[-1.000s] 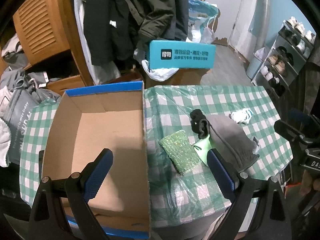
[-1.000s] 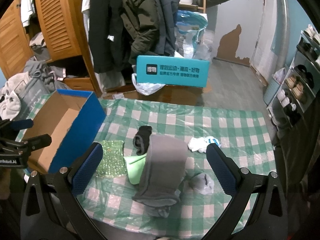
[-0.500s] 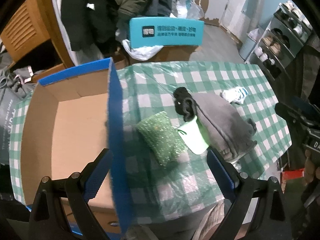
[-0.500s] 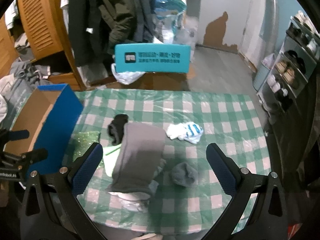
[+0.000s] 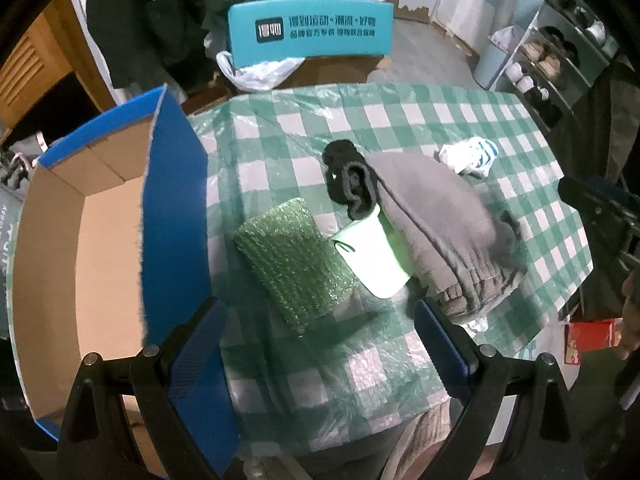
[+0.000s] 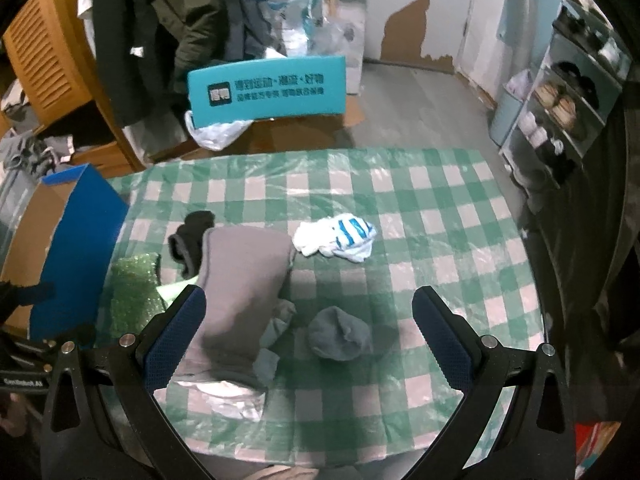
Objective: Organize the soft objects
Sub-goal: 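Move the left tool down over the green bubble-wrap pouch while the right tool approaches the grey sock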
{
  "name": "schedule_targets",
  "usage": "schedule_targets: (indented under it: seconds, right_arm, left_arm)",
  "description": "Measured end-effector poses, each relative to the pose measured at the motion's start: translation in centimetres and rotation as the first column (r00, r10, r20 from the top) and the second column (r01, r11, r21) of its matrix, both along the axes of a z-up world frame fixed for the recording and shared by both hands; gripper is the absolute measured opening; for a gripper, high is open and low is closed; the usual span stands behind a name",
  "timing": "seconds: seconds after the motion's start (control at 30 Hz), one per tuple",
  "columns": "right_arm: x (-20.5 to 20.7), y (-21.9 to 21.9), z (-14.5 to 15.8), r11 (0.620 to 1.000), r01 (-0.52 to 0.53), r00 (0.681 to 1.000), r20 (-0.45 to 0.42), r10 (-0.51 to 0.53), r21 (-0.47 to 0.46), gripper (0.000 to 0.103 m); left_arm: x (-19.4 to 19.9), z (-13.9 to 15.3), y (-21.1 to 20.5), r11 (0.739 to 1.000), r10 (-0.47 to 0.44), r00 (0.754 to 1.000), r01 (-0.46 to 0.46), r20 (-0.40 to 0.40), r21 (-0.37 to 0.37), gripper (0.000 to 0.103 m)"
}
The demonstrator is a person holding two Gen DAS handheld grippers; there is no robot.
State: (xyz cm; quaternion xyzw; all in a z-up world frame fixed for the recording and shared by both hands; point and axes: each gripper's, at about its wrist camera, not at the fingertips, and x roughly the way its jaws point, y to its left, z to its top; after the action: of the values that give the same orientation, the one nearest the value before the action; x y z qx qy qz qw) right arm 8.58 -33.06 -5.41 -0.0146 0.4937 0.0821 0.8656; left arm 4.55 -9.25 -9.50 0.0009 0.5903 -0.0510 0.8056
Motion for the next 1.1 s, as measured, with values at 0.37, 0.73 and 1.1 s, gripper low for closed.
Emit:
schedule_targets:
  seconds: [0.37, 0.73, 1.1]
  right_arm:
    - [0.8, -1.4, -1.6, 0.999, 0.042, 0.998, -0.040, -0.042, 0.003, 0.101]
    - [2.0, -2.9, -4.2, 0.996, 0.093, 0.989, -0.114, -0.092, -0.003, 0.101]
    - [2.7, -3.3, -7.8, 0.994, 0.091, 0.978, -0.185, -0.099, -0.053, 0.101]
  left_arm:
    - [0.9, -1.9, -0.7, 1.000, 0.013, 1.000, -0.013, -0.028, -0.003, 0.096]
    - [2.0, -5.0, -2.1, 0.999, 0.000, 0.998, 0.002, -0.063, 0.033, 0.096]
    - [3.3, -6.5, 0.0, 0.998, 0.058, 0.994, -0.057, -0.090, 0.019, 0.096]
